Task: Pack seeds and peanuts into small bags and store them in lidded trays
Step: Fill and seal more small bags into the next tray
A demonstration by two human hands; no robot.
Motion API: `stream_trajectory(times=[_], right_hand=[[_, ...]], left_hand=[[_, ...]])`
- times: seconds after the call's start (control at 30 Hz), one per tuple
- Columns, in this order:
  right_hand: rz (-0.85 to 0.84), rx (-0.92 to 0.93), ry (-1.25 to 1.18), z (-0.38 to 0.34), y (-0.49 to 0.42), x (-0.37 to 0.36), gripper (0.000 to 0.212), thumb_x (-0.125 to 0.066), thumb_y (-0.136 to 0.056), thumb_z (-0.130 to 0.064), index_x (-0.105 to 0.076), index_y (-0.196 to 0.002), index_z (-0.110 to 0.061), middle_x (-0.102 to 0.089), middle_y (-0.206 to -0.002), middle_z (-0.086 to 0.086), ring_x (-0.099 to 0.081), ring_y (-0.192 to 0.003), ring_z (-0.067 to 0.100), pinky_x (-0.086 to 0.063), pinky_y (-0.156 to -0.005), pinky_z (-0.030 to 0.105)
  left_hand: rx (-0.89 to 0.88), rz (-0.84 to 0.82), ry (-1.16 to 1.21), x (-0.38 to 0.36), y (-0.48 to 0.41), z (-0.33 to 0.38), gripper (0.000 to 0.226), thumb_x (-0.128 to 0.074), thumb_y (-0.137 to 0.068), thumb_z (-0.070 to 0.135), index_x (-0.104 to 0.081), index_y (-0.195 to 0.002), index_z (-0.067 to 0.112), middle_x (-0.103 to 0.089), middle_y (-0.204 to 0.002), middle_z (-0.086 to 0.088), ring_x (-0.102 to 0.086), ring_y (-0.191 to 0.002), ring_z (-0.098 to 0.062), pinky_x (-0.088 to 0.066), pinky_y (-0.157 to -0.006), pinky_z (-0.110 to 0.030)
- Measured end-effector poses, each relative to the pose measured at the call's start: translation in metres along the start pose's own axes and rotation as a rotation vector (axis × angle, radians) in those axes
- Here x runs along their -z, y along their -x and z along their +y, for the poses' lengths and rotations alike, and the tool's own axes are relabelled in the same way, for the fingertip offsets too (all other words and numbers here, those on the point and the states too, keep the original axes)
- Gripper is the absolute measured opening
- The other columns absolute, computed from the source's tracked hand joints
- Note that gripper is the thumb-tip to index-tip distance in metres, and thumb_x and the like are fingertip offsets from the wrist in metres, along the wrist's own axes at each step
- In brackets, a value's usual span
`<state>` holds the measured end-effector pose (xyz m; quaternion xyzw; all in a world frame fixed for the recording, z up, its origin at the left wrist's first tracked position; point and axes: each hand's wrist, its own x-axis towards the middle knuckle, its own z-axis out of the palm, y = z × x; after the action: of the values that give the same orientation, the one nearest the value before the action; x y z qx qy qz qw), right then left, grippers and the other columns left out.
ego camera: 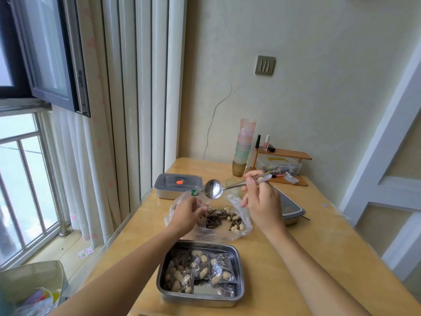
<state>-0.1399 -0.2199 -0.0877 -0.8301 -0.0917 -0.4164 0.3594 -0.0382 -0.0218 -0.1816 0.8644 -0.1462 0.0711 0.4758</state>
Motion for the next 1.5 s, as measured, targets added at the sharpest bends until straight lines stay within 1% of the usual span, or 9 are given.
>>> stream_trajectory(times=[0.17,0.4,0.57,0.8,0.9,1.1,1.27,1.4,1.5], right_hand=[[0.188,-0.408,-0.148,0.014,-0.001,0.003,0.024,-0.048,-0.108,-0.036,-0.058,-0.094,-0.019,-0.073,-0.071,0.003,-0.071,-0.052,0.016,-0.057,-0.057,0.037],[0.17,-0.79,-0.252,0.037,0.017,-0.003,0.046,-0.049,-0.109,-0.037,-0.066,-0.088,0.0,-0.073,-0.059,0.008,-0.074,-0.056,0.029,-0.064,-0.071,0.051],[0.211,-0.8,-0.29,0.041,0.024,-0.005,0.045,-0.052,-0.108,-0.031,-0.064,-0.086,0.005,-0.072,-0.058,0.01,-0.074,-0.054,0.03,-0.063,-0.07,0.055],[0.213,-0.672,-0.198,0.037,0.028,-0.008,0.029,-0.056,-0.106,-0.028,-0.06,-0.088,-0.006,-0.074,-0.065,0.007,-0.073,-0.053,0.024,-0.064,-0.067,0.05],[0.188,-0.583,-0.111,0.031,0.032,-0.011,0.024,-0.057,-0.105,-0.024,-0.06,-0.086,-0.01,-0.073,-0.062,0.002,-0.071,-0.051,0.015,-0.063,-0.066,0.042],[0.102,-0.518,-0.013,0.025,0.039,-0.016,0.016,-0.053,-0.106,-0.016,-0.061,-0.095,-0.009,-0.07,-0.066,-0.002,-0.065,-0.052,-0.001,-0.044,-0.052,0.008],[0.039,-0.492,0.047,0.026,0.041,-0.016,0.023,-0.045,-0.108,-0.016,-0.06,-0.092,-0.012,-0.068,-0.064,-0.001,-0.066,-0.058,0.001,-0.045,-0.058,0.021],[0.018,-0.558,0.024,0.03,0.041,-0.014,0.028,-0.044,-0.108,-0.016,-0.06,-0.085,-0.016,-0.07,-0.062,0.001,-0.066,-0.055,0.003,-0.049,-0.064,0.026],[0.058,-0.624,-0.049,0.033,0.037,-0.01,0.027,-0.045,-0.109,-0.02,-0.061,-0.089,-0.014,-0.071,-0.062,0.002,-0.069,-0.054,0.009,-0.056,-0.067,0.033]], left_hand=[[-0.016,0.055,-0.016,0.005,-0.001,0.001,0.012,-0.061,-0.103,0.03,-0.061,-0.099,0.018,-0.064,-0.086,0.008,-0.06,-0.08,-0.011,-0.042,-0.066,-0.025],[0.014,0.005,-0.029,0.003,-0.002,-0.002,0.016,-0.056,-0.105,0.031,-0.06,-0.103,0.015,-0.063,-0.09,0.005,-0.06,-0.087,-0.017,-0.047,-0.075,-0.034],[0.033,-0.048,-0.015,0.001,0.0,-0.005,0.027,-0.056,-0.105,0.035,-0.063,-0.116,0.011,-0.07,-0.104,-0.003,-0.065,-0.099,-0.022,-0.054,-0.091,-0.041],[0.042,-0.059,-0.072,0.0,0.0,-0.004,0.03,-0.054,-0.106,0.036,-0.063,-0.116,0.009,-0.071,-0.108,-0.006,-0.066,-0.099,-0.022,-0.054,-0.087,-0.039],[0.042,-0.069,-0.086,0.0,0.0,-0.004,0.03,-0.055,-0.106,0.037,-0.062,-0.112,0.009,-0.072,-0.106,-0.007,-0.066,-0.097,-0.022,-0.055,-0.084,-0.04],[0.032,-0.072,-0.128,-0.001,0.001,-0.001,0.028,-0.053,-0.106,0.038,-0.058,-0.103,0.011,-0.068,-0.094,-0.002,-0.058,-0.081,-0.013,-0.034,-0.056,-0.015],[0.034,-0.08,-0.129,-0.001,0.001,-0.002,0.031,-0.053,-0.106,0.038,-0.06,-0.107,0.007,-0.07,-0.097,-0.003,-0.058,-0.081,-0.014,-0.036,-0.057,-0.016],[0.041,-0.091,-0.108,-0.001,0.001,-0.002,0.032,-0.054,-0.105,0.038,-0.06,-0.107,0.007,-0.072,-0.102,-0.006,-0.063,-0.09,-0.019,-0.047,-0.07,-0.028],[0.038,-0.102,-0.126,-0.001,0.002,0.0,0.03,-0.054,-0.106,0.037,-0.06,-0.106,0.007,-0.07,-0.099,-0.007,-0.059,-0.087,-0.019,-0.041,-0.063,-0.022]])
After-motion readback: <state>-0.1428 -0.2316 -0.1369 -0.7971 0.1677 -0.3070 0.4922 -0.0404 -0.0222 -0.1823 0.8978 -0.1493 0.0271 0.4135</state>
